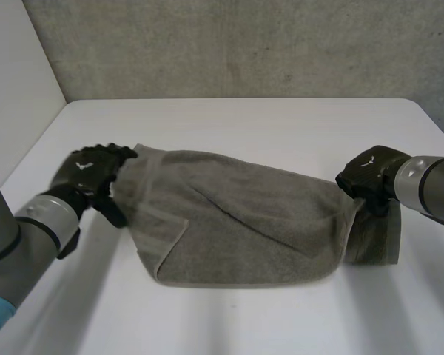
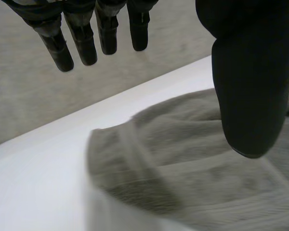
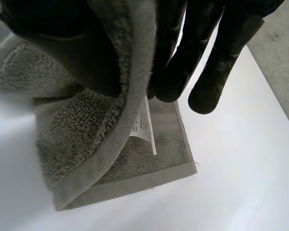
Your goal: Fold the towel.
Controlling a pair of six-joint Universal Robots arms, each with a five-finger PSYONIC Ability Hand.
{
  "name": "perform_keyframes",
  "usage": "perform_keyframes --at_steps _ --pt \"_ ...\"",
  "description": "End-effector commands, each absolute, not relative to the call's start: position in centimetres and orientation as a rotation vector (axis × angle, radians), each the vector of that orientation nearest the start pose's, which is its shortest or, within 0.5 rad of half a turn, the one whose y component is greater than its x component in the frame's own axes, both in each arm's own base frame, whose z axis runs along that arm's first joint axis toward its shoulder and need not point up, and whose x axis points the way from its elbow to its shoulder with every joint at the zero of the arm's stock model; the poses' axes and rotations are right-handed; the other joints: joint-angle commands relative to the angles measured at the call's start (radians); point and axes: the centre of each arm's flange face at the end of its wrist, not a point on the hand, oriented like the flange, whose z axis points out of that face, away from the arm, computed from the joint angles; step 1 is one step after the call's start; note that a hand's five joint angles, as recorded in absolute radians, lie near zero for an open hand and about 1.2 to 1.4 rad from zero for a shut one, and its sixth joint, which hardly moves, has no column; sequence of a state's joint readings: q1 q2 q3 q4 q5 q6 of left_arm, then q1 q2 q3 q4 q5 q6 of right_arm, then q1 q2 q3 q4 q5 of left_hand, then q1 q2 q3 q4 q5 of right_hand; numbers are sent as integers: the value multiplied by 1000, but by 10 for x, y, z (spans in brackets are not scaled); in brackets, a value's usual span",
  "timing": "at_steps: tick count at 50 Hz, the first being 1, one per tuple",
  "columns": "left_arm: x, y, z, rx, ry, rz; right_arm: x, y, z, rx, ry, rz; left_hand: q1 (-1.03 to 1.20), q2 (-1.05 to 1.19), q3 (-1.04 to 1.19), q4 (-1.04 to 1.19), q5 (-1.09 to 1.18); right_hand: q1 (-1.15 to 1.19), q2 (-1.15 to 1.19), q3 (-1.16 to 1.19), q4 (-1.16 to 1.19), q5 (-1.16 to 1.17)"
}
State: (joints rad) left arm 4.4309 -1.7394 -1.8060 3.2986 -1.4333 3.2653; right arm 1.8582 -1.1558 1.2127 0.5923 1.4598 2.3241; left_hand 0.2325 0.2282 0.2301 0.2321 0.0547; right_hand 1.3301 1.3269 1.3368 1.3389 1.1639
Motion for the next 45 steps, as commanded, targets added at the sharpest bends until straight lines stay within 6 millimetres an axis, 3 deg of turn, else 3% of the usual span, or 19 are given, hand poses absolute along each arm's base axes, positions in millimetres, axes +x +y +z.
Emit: perform_keyframes --at_steps 1,5,12,19,29,45 --pt "-235 -228 193 907 2604 -2128 228 -291 223 -1514 2455 -1601 1 6 4 2 5 66 69 59 57 58" --pt "-236 -210 187 1095 2518 -2186 227 -292 211 -1432 2431 -1696 66 70 68 66 69 66 69 59 57 58" --pt "-238 -206 177 1252 2354 -2173 225 -283 186 -1405 2424 -1721 184 188 186 184 187 66 69 59 57 58" --pt "-255 -210 154 1313 2415 -2086 222 -270 161 -1399 2405 -1761 166 170 168 166 169 66 69 59 57 58" --pt "-263 -228 128 1185 2449 -1956 214 -271 155 -1372 2424 -1786 154 159 157 155 157 66 69 59 57 58" --pt "-269 -229 125 1090 2575 -1977 213 -272 151 -1369 2435 -1773 154 159 157 155 157 66 69 59 57 58"
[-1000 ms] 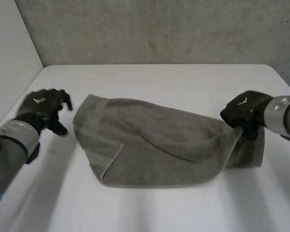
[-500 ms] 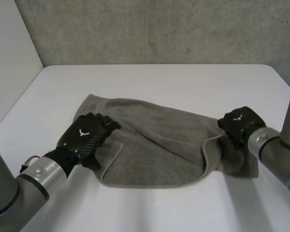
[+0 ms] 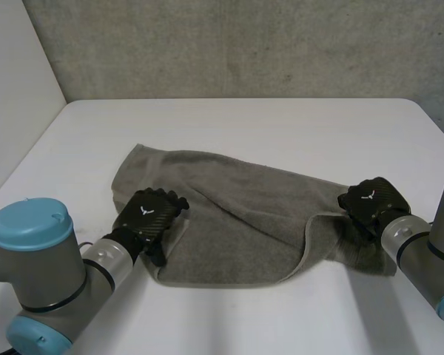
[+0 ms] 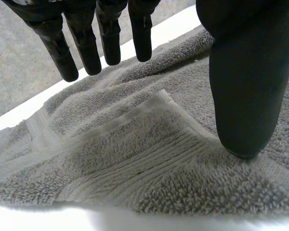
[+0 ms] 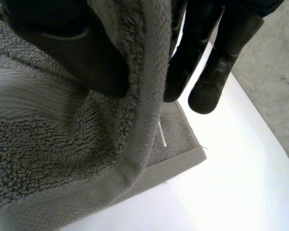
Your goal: Fold the towel.
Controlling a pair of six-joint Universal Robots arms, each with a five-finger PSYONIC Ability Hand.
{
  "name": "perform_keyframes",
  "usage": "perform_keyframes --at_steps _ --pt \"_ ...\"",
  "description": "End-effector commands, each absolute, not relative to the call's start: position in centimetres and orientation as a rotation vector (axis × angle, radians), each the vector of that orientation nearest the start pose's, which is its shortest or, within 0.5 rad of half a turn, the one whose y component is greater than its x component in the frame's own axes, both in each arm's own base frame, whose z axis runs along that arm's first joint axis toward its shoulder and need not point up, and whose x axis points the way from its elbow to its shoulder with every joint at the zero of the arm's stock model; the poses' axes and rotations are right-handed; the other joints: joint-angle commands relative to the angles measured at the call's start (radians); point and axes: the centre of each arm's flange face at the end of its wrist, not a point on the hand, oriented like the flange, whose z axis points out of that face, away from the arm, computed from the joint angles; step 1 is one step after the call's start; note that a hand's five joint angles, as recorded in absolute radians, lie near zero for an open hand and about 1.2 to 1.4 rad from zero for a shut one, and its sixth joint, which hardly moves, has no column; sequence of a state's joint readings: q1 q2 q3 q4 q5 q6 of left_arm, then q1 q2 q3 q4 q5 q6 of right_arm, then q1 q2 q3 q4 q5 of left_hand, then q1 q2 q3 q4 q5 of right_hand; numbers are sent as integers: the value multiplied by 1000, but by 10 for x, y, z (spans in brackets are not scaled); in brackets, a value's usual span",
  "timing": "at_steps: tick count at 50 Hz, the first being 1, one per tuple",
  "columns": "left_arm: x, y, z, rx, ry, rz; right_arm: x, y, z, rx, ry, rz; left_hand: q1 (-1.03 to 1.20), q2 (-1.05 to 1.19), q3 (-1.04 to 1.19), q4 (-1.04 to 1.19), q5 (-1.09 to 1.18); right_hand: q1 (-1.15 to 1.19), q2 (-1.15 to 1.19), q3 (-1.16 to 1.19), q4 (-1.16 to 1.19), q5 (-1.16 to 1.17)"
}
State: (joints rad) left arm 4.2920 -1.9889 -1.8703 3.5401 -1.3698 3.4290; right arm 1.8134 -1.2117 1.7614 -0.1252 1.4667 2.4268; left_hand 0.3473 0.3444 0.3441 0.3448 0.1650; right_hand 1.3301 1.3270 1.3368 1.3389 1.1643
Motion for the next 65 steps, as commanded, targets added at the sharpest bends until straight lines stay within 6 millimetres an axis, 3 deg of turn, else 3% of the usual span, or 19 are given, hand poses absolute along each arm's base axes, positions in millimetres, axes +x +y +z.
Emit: perform_keyframes --at_steps 1,8,14,24,29,37,43,65 --pt "-269 -229 125 1090 2576 -1977 213 -272 151 -1369 2435 -1773 39 42 43 42 47 66 69 59 57 57" --pt "-279 -217 133 1153 2545 -2014 213 -273 152 -1368 2431 -1782 42 45 46 45 50 66 69 59 57 57" --pt "-281 -221 141 1179 2482 -2050 213 -275 152 -1365 2426 -1802 57 60 60 60 65 66 69 59 57 57" --pt "-286 -248 153 1390 2150 -2008 213 -274 151 -1370 2427 -1795 139 142 142 141 147 66 69 59 57 57" --pt "-281 -266 149 1444 2088 -1920 213 -274 151 -1372 2427 -1795 230 233 233 232 238 66 69 59 57 57" --pt "-288 -272 144 1672 2113 -1846 213 -274 149 -1380 2429 -1789 383 386 386 385 390 66 69 59 57 57" --pt "-295 -272 146 1823 2150 -1827 213 -274 146 -1389 2433 -1779 362 365 366 365 370 66 69 59 57 57" --pt "-301 -290 134 1913 2299 -1600 213 -275 142 -1399 2442 -1759 359 362 363 362 367 66 69 59 57 57"
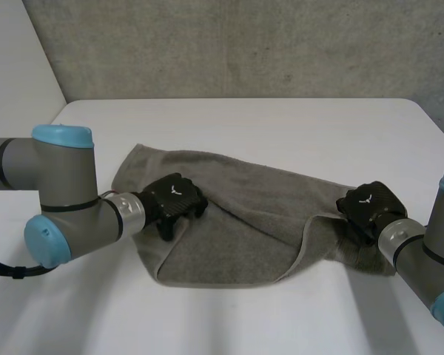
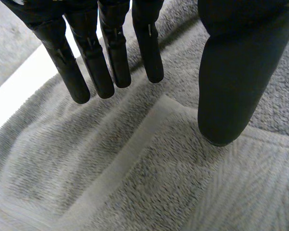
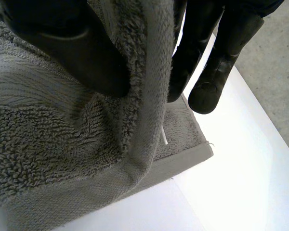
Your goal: Fold the towel.
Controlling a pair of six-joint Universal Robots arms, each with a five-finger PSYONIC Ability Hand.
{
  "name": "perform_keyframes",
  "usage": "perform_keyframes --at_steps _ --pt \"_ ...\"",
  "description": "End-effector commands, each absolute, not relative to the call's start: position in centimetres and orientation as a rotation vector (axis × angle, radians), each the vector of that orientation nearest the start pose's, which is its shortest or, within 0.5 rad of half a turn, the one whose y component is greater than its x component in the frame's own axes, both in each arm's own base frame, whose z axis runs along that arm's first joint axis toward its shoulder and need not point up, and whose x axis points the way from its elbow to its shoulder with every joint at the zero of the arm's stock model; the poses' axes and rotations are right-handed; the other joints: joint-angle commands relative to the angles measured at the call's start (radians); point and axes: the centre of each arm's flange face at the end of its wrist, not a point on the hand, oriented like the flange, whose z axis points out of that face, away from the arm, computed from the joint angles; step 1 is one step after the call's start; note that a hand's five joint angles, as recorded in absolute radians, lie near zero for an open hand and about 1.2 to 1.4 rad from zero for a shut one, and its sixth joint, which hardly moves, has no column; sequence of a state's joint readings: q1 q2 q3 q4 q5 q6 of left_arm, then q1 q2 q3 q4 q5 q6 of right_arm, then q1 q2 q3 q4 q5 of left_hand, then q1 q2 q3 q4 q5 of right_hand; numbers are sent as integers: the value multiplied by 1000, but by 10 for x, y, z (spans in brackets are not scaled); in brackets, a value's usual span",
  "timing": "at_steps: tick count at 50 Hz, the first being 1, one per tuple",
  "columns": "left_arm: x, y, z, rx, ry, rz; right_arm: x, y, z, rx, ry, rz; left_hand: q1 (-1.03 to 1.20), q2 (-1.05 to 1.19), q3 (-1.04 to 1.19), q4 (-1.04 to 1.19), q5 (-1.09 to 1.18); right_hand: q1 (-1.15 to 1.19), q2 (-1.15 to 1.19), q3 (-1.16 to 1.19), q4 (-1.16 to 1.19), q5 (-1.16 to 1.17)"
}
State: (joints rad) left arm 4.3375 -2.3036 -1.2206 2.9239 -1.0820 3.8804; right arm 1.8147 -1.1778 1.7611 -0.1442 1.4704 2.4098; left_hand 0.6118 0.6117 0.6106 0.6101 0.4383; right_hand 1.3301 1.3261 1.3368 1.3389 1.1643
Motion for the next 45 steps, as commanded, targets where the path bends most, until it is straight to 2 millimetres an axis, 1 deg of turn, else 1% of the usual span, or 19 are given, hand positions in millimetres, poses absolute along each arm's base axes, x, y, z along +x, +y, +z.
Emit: perform_keyframes --at_steps 1,8,15,24,26,31,40,45 --pt "-300 -290 132 1928 2285 -1584 213 -275 142 -1399 2442 -1759 95 95 96 97 94 66 70 59 57 57" --pt "-300 -291 130 1949 2249 -1564 213 -275 140 -1400 2445 -1752 121 121 123 123 120 66 70 59 57 57" --pt "-297 -294 129 1910 2248 -1542 213 -275 140 -1402 2445 -1750 306 306 307 308 305 66 70 59 57 57" --pt "-295 -295 128 1897 2253 -1534 213 -275 139 -1403 2446 -1748 356 356 357 358 355 66 70 59 57 57" --pt "-294 -296 128 1894 2255 -1531 213 -275 139 -1403 2446 -1748 429 429 430 431 428 66 70 59 57 57" --pt "-293 -294 130 1893 2256 -1528 213 -275 138 -1403 2448 -1743 500 500 501 502 499 66 70 59 57 57" --pt "-283 -296 140 1852 2257 -1542 213 -275 137 -1407 2451 -1737 532 532 534 534 531 66 70 59 57 57" --pt "-279 -292 140 1846 2271 -1527 213 -275 137 -1406 2450 -1739 529 530 531 531 528 66 70 59 57 57"
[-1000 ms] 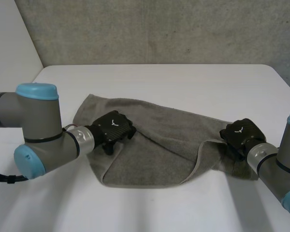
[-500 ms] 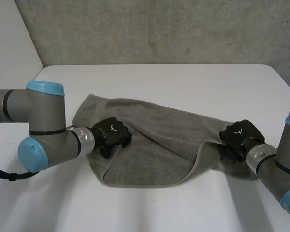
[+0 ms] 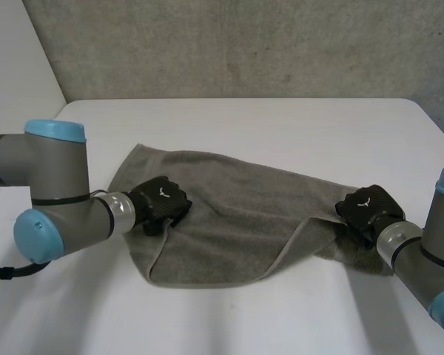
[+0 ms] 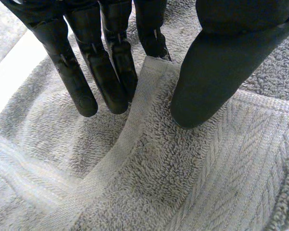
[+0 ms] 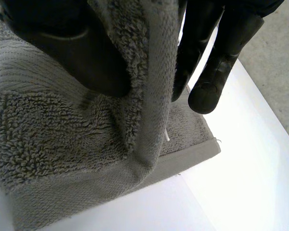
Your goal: Fold the towel.
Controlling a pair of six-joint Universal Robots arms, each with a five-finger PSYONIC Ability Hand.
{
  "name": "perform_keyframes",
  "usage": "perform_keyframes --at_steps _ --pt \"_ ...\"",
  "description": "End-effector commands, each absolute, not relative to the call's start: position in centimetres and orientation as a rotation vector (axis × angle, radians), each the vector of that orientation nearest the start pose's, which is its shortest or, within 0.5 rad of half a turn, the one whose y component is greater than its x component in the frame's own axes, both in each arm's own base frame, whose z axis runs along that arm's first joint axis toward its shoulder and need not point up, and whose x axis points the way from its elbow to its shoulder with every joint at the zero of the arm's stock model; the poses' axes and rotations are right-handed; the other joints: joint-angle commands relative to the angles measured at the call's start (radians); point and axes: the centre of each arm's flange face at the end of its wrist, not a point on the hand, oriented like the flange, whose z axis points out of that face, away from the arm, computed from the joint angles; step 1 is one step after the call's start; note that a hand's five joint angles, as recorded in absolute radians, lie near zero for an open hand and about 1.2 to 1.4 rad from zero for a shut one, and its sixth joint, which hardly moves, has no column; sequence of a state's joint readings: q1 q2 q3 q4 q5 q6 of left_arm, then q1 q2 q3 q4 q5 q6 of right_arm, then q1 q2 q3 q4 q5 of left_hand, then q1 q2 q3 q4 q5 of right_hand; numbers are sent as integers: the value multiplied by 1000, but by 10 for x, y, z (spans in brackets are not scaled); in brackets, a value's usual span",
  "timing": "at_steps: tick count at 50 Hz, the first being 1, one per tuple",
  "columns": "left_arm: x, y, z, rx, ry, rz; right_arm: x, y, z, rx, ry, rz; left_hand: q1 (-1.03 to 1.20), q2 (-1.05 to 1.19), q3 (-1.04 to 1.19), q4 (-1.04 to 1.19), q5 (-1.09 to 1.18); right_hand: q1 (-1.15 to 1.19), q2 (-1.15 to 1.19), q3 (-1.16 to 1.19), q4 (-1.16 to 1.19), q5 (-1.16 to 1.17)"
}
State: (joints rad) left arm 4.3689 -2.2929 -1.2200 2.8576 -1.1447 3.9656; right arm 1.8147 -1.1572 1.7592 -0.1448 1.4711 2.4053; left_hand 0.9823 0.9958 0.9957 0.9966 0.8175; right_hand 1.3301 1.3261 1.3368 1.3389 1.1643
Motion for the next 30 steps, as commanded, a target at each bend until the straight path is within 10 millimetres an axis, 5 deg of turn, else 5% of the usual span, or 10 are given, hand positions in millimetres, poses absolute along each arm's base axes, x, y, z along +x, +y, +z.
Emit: perform_keyframes --at_steps 1,30 --pt "-279 -292 140 1846 2272 -1527 213 -275 137 -1406 2450 -1739 159 145 146 145 149 66 70 59 57 57" --pt "-242 -298 145 1777 2264 -1475 213 -274 133 -1413 2458 -1719 88 75 75 74 79 66 70 59 57 57"
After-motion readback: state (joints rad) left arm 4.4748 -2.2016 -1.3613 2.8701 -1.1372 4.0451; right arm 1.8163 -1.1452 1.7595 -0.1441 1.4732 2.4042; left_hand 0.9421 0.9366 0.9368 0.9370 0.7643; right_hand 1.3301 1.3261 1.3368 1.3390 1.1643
